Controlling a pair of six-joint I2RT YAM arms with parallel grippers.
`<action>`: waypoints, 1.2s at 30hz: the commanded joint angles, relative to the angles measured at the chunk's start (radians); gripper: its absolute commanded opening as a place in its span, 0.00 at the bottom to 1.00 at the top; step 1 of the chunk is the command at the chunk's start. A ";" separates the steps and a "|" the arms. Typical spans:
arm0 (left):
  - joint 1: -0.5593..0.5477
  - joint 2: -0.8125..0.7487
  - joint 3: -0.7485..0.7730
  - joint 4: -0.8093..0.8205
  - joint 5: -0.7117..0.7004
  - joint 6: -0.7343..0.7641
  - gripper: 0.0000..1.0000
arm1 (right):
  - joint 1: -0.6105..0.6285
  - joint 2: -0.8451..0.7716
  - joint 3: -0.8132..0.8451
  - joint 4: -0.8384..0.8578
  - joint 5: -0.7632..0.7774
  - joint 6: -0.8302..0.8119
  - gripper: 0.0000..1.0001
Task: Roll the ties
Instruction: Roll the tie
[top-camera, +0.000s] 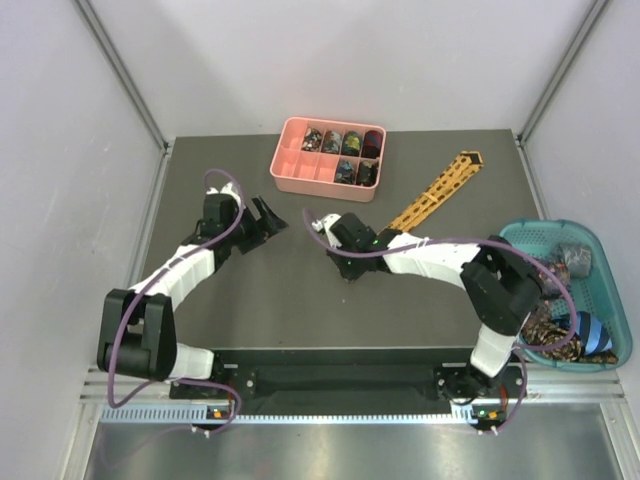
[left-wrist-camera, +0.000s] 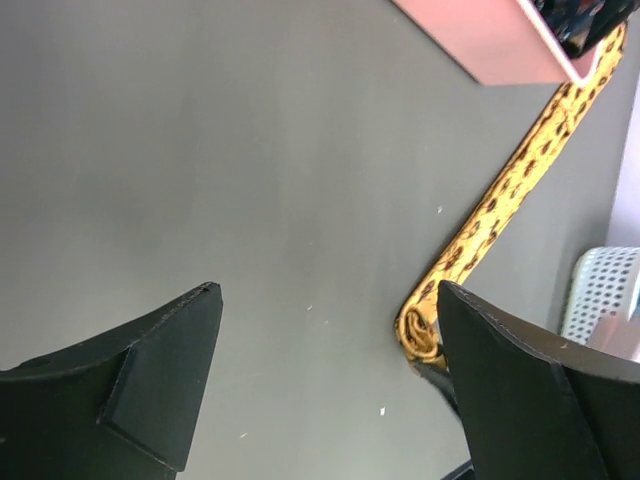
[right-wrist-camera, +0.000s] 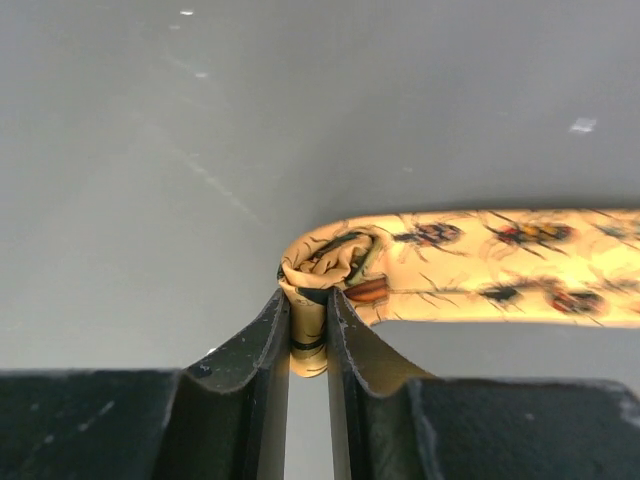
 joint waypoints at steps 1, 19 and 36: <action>-0.017 -0.050 -0.037 0.080 -0.032 0.052 0.92 | -0.095 -0.034 -0.024 0.092 -0.345 0.038 0.00; -0.423 -0.020 -0.021 0.087 -0.230 0.380 0.90 | -0.375 0.153 -0.038 0.238 -1.048 0.149 0.00; -0.624 0.197 0.098 0.120 -0.258 0.575 0.90 | -0.468 0.274 0.080 0.136 -1.166 0.092 0.00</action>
